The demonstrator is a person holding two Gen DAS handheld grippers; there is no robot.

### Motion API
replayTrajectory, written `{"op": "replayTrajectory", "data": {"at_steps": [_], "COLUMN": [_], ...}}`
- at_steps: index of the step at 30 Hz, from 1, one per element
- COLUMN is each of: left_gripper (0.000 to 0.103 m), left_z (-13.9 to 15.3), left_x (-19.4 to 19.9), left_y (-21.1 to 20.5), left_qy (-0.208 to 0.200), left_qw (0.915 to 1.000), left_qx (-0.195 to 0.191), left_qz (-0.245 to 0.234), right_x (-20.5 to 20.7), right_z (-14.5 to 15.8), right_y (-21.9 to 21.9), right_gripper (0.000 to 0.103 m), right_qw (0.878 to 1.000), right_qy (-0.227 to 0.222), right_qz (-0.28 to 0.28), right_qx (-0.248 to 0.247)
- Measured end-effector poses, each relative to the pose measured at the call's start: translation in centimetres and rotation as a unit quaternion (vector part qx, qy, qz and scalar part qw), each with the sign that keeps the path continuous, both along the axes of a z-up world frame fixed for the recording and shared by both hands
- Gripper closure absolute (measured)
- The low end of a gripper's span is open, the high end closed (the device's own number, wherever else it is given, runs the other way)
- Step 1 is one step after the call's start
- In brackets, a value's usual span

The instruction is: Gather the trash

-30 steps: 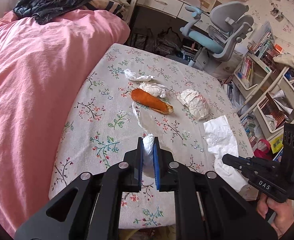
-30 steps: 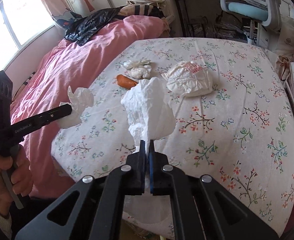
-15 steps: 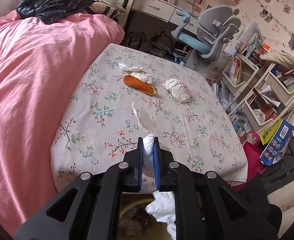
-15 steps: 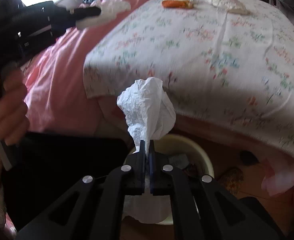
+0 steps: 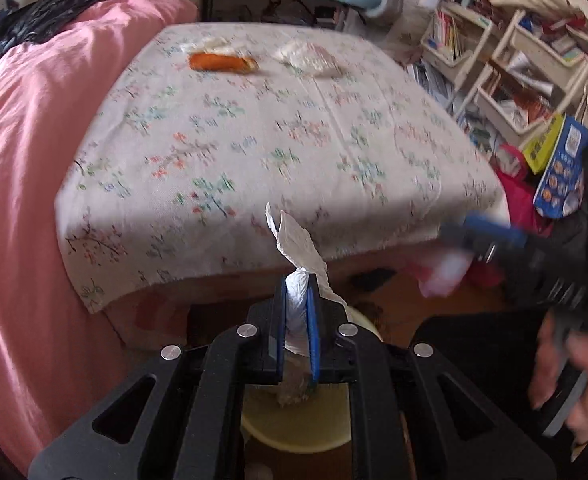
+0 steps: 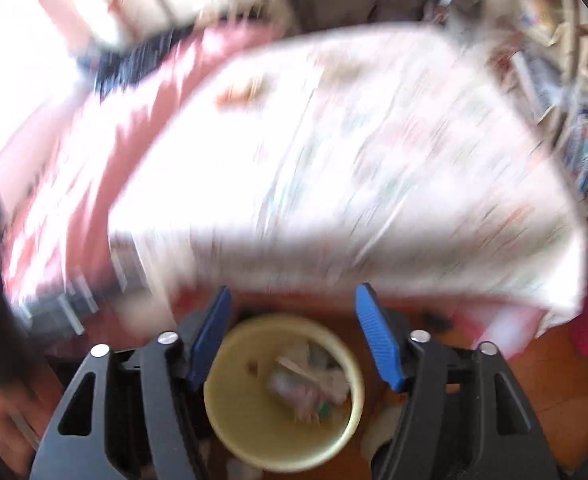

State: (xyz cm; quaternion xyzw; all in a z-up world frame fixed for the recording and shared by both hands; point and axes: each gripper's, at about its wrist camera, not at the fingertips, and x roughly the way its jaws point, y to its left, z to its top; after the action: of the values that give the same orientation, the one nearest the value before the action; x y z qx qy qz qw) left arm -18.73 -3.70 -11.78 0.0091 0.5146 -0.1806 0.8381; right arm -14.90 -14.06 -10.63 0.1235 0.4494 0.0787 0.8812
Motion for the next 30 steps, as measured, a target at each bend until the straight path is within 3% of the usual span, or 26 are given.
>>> {"op": "replayTrajectory", "data": {"at_steps": [3,6,8,11,14,17,21,24,30], "left_gripper": [0.093,0.085,0.066,0.050,0.036,0.028,0.022,0.018,0.016], "left_z": [-2.5,-3.5,-3.0,-1.4,0.6,2.6,4.4,5.2,5.1], "left_x": [-1.3,-2.5,-2.8,-2.6,-1.9,-1.4,-0.9,-0.7,0.2], "left_y": [-2.6,-4.2,-4.4,-3.5,-1.7,0.7,3.4,4.6,5.8], "left_qy": [0.052,0.053,0.033,-0.006,-0.055,-0.099,-0.137,-0.151,-0.132], "left_qw": [0.9961,0.9906,0.9907,0.9951,0.9966,0.9924,0.9802,0.9734,0.9732], "left_qx": [0.045,0.084,0.095,0.080,0.061,0.032,0.005,-0.001,-0.009], "left_qz": [-0.057,-0.094,-0.092,-0.059,-0.003,0.066,0.143,0.173,0.188], "right_x": [0.2,1.4,1.6,1.8,1.9,1.9,2.6,2.9,3.2], "right_z": [4.0,6.9,8.0,6.8,6.0,6.3,6.1,5.9,5.3], "right_y": [-1.3,-2.5,-3.3,-3.9,-6.3,-7.3,-7.9,-8.1,-6.8], "right_gripper": [0.028,0.019,0.017,0.016,0.016,0.016,0.016,0.016,0.016], "right_qw": [0.998,0.994,0.992,0.989,0.992,0.991,0.990,0.990,0.994], "right_qy": [-0.058,-0.102,-0.124,-0.138,-0.109,-0.107,-0.096,-0.091,-0.072], "right_qz": [-0.010,-0.008,-0.010,-0.017,-0.058,-0.074,-0.088,-0.097,-0.077], "right_qx": [-0.011,-0.031,-0.034,-0.043,0.016,0.034,0.045,0.051,0.038]}}
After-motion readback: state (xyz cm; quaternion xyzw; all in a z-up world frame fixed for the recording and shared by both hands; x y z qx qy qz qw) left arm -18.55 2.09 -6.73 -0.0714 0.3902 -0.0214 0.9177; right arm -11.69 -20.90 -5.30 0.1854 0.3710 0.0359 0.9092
